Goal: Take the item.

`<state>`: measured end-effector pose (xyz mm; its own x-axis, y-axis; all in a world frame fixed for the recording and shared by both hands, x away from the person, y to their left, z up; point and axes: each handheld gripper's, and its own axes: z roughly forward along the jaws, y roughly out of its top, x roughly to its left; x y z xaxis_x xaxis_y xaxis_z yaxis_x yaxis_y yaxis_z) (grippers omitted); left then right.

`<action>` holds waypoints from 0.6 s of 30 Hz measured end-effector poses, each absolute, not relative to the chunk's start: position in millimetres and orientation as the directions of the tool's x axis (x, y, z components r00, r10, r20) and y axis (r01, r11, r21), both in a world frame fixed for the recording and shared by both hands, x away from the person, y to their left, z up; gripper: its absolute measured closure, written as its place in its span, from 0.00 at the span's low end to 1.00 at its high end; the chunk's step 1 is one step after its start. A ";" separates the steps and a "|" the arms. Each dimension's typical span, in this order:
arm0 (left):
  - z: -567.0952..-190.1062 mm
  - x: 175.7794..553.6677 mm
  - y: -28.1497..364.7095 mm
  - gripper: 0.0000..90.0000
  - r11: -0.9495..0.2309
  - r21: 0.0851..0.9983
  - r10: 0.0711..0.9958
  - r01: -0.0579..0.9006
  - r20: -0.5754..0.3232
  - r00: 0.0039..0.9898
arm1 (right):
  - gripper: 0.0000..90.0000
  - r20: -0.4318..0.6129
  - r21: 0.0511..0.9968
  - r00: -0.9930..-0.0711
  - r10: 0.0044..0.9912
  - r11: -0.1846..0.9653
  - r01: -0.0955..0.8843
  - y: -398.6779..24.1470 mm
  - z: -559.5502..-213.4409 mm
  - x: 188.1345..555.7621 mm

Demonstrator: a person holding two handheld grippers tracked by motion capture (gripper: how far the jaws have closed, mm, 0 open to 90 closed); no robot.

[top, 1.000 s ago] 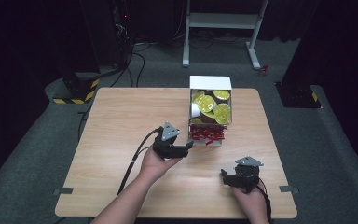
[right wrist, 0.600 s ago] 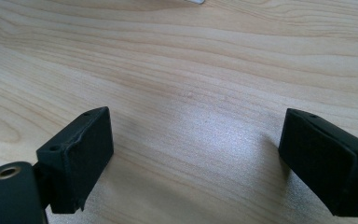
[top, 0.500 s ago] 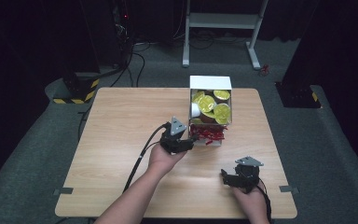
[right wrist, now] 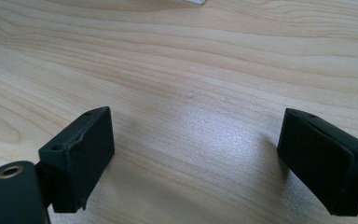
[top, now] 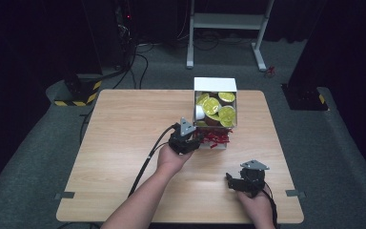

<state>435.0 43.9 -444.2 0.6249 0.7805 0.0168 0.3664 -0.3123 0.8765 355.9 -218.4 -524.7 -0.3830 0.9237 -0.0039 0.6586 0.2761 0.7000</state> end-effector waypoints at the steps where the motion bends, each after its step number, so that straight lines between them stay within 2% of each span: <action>1: -444.2 435.0 43.9 0.66 -0.312 0.876 0.781 0.366 0.017 0.625 | 0.12 -0.004 0.700 -0.383 0.924 0.276 0.659 -218.4 -524.7 355.9; 3: -444.3 434.6 44.0 0.68 -0.311 0.880 0.779 0.358 0.020 0.626 | 0.12 -0.006 0.701 -0.385 0.923 0.279 0.657 -218.6 -524.7 356.0; 9: -445.1 430.1 46.7 0.81 -0.318 0.882 0.779 0.347 0.034 0.626 | 0.12 -0.005 0.700 -0.383 0.924 0.276 0.658 -218.3 -524.7 355.7; 15: -447.8 426.4 52.8 0.89 -0.286 0.892 0.781 0.350 0.006 0.624 | 0.12 -0.005 0.701 -0.383 0.924 0.276 0.657 -218.3 -524.7 355.6; 18: -447.1 425.4 53.4 0.89 -0.292 0.892 0.782 0.346 0.015 0.623 | 0.12 -0.005 0.701 -0.383 0.924 0.276 0.658 -218.3 -524.7 355.6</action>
<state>425.4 53.4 -447.1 0.6226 0.7824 0.0150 0.3458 -0.2922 0.8917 355.6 -218.3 -524.7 -0.3829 0.9238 -0.0046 0.6579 0.2762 0.7007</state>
